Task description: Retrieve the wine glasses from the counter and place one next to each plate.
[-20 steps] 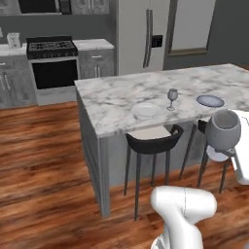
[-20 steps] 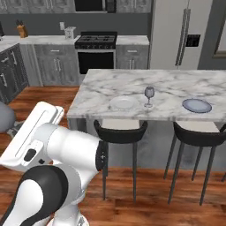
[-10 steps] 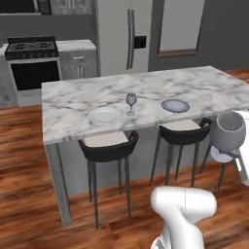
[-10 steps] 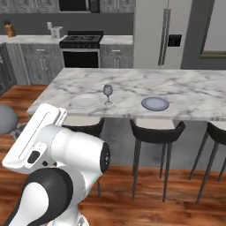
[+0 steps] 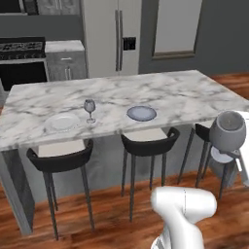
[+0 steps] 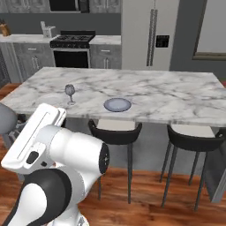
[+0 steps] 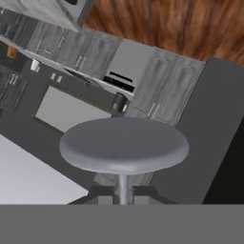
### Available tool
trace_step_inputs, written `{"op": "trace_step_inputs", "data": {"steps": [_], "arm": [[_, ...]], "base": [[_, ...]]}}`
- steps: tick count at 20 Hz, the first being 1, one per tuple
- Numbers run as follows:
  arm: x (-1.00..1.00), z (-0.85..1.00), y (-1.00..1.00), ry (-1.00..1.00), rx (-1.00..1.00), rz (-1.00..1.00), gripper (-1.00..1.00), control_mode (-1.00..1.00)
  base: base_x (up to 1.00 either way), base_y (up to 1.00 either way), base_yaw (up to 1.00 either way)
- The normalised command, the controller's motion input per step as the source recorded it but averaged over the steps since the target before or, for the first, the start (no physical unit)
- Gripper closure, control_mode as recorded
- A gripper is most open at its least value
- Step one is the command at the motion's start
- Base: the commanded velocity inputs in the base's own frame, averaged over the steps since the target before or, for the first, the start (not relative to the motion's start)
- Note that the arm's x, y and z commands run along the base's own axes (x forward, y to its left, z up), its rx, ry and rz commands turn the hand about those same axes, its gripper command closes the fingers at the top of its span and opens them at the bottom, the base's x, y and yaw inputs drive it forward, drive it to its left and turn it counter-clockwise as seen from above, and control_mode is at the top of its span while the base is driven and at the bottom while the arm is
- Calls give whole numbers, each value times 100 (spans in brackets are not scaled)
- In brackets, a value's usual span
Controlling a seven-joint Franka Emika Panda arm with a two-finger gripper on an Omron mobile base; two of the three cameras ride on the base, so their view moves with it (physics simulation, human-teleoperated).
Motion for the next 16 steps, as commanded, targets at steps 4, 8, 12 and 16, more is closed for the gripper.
{"op": "trace_step_inputs", "data": {"steps": [4,8,12,16], "arm": [[0,0,0,0,0,0,100,100],[0,0,0,0,0,0,100,100],[0,0,0,0,0,0,100,100],[0,0,0,0,0,0,100,100]], "base": [[100,-64,30],[96,-64,26],[26,-81,19],[45,-25,0]]}}
